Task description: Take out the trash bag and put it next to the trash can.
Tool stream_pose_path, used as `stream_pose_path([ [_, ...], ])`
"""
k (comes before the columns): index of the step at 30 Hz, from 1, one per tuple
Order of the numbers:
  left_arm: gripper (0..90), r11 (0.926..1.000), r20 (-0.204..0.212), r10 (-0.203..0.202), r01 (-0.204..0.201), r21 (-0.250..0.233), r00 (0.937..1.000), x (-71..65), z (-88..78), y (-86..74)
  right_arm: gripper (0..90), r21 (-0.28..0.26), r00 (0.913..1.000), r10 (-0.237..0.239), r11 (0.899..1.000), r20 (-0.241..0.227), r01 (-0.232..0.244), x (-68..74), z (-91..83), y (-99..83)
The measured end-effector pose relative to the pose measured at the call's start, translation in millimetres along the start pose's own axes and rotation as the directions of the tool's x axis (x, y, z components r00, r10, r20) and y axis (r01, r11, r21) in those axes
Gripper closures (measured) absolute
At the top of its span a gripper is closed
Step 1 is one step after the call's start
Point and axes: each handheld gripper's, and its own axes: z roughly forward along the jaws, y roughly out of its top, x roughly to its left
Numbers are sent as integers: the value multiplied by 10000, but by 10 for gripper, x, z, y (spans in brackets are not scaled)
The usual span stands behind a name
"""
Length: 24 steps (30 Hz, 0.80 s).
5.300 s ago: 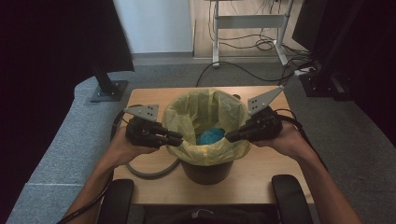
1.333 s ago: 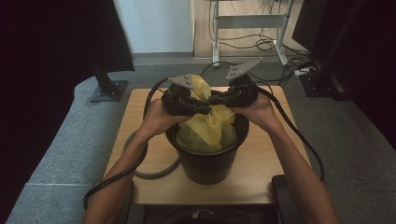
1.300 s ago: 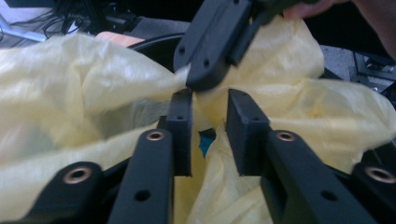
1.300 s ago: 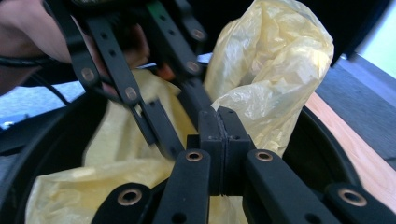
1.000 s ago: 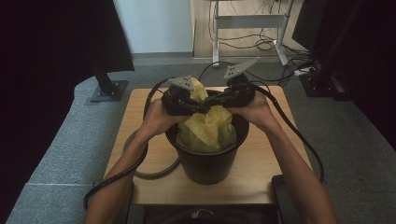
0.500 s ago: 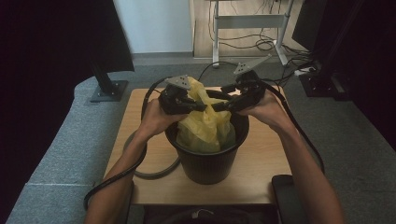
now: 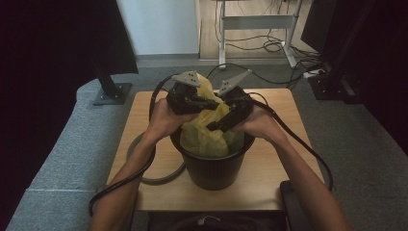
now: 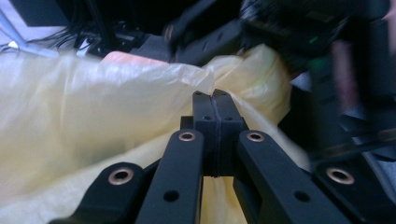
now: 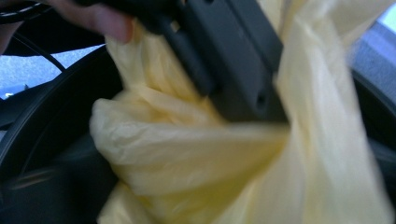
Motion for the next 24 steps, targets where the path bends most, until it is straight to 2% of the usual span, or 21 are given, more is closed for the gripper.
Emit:
stream_pose_path([
  [2, 898, 10000, 88, -4, 5, -59, 10000, -16, -20, -7, 489, -93, 9994, -263, 9996, -221, 261, 7, -2, -6],
  [4, 884, 9997, 126, 49, -45, -243, 9999, -18, -70, -25, 670, -146, 9981, -612, 9980, -63, 611, 16, -32, -30],
  [5, 800, 9991, 205, 80, -72, -407, 9998, -16, -106, -33, 720, -131, 9980, -620, 9980, 104, 621, 12, -52, -44],
  [6, 711, 9982, 95, 116, -111, -590, 9999, -19, -155, -42, 753, -138, 9978, -631, 9979, 218, 634, 4, -73, -60],
  [8, 560, 9967, -147, 73, -84, -802, 9999, -8, -267, -61, 781, -176, 9971, -702, 9973, 308, 707, -10, -125, -93],
  [10, 438, 9956, -656, -91, 29, -935, 9978, 21, -384, -92, 786, -194, 9969, -714, 9972, 316, 721, -20, -187, -123],
  [14, 285, 9927, -1405, -621, 465, -1116, 9881, 133, -531, -169, 787, -324, 9961, -850, 9958, 254, 858, -34, -300, -172],
  [16, 243, 9907, -1551, -968, 802, -1102, 9831, 223, -531, -198, 786, -377, 9957, -920, 9950, 88, 922, -31, -328, -191],
  [17, 223, 9896, -1490, -1094, 936, -1093, 9828, 270, -510, -214, 786, -389, 9951, -987, 9944, -45, 985, -26, -335, -195],
  [20, 219, 9891, -1046, -1312, 1231, -810, 9858, 378, -388, -267, 786, -474, 9912, -1278, 9909, -352, 1260, -1, -339, -192],
  [21, 251, 9903, -659, -1236, 1188, -720, 9901, 386, -343, -285, 786, -505, 9901, -1327, 9902, -458, 1304, 5, -339, -187],
  [22, 340, 9921, -276, -1065, 1044, -690, 9939, 376, -301, -301, 786, -520, 9898, -1355, 9897, -451, 1331, 8, -339, -180],
  [24, 513, 9956, 87, -748, 752, -552, 9972, 326, -234, -304, 785, -528, 9899, -1328, 9901, -487, 1303, 5, -330, -168],
])
